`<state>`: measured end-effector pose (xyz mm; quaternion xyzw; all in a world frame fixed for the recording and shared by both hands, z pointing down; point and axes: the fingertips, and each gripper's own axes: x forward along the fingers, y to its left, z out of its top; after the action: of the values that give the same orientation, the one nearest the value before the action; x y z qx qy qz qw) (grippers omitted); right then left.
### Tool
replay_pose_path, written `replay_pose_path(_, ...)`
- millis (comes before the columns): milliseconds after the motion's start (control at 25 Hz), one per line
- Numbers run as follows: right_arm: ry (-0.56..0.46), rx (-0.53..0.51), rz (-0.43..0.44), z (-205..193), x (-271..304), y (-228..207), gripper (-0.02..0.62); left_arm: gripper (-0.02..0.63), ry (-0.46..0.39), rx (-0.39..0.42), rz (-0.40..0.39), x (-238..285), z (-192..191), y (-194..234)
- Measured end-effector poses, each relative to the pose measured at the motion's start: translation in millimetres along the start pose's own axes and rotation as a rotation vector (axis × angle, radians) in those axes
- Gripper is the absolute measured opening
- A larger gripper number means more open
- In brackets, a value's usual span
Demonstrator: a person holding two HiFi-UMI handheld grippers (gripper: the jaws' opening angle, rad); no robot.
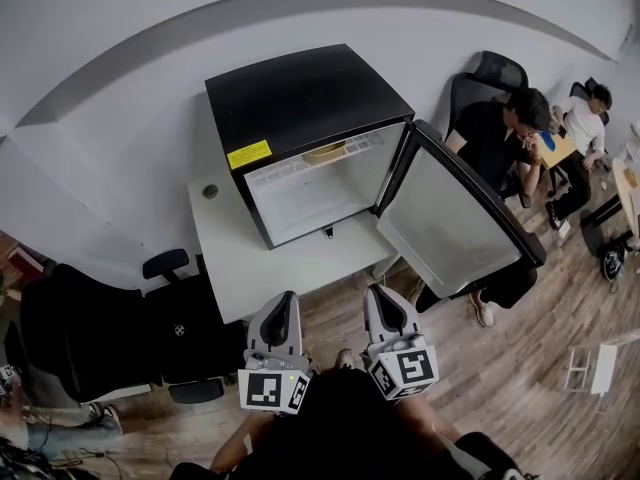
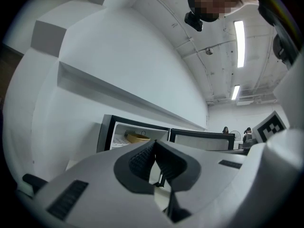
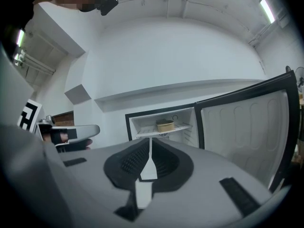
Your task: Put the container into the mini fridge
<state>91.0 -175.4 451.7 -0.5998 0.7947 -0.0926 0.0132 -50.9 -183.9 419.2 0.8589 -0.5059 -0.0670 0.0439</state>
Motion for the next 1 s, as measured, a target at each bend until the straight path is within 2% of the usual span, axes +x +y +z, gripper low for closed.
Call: replay_pose_path(1000,0.002,-0.014,0.027,8.3,12.8,-31.0,0.015,0.009,0.000,0.014,0.036,22.9,-1.0,-9.8)
